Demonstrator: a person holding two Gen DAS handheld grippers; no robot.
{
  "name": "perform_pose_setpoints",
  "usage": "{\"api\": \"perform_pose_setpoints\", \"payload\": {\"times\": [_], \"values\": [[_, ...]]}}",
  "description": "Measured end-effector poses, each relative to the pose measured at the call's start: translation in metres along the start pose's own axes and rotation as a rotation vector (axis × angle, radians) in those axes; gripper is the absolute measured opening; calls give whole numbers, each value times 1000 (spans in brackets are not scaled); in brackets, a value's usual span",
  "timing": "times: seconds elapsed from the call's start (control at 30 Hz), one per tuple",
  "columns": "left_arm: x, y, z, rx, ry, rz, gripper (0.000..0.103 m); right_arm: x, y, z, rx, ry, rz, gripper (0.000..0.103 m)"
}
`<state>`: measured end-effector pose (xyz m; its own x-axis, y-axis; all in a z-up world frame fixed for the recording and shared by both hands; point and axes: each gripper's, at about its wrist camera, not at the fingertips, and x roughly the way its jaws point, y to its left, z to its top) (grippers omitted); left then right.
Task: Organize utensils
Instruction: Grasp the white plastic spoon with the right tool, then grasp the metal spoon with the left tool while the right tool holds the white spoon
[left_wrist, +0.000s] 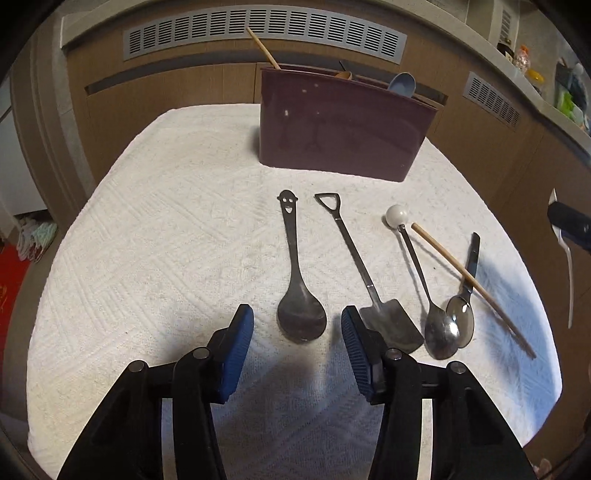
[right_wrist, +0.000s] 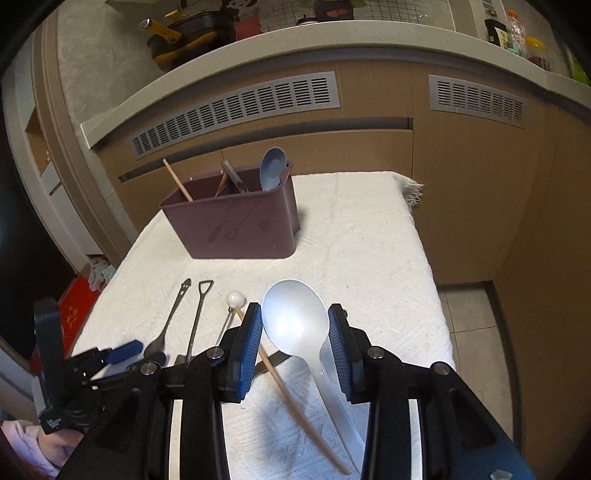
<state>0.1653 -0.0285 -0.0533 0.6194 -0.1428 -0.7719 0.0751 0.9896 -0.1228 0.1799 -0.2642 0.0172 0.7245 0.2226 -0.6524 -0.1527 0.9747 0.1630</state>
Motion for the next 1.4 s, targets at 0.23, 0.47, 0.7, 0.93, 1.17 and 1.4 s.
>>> {"api": "perform_pose_setpoints", "payload": {"times": [0.23,0.47,0.7,0.93,1.17,1.4], "values": [[5,0,3,21,-13,14,31,6,12,-14,-32,15,8,34],[-26,9,5,28,-147,-25,29,-6,18,-16,-56,-21,-22,34],[-79,4,16,95,-324,-15,29,-20,26,-14,-63,-51,13,34],[-93,4,19,95,-344,-36,27,-22,29,-13,-65,-55,30,34],[-111,6,27,98,-377,-43,17,-28,34,-9,-87,-89,34,34],[-101,31,32,24,-302,-40,17,-25,36,-10,-108,-76,29,34]]}}
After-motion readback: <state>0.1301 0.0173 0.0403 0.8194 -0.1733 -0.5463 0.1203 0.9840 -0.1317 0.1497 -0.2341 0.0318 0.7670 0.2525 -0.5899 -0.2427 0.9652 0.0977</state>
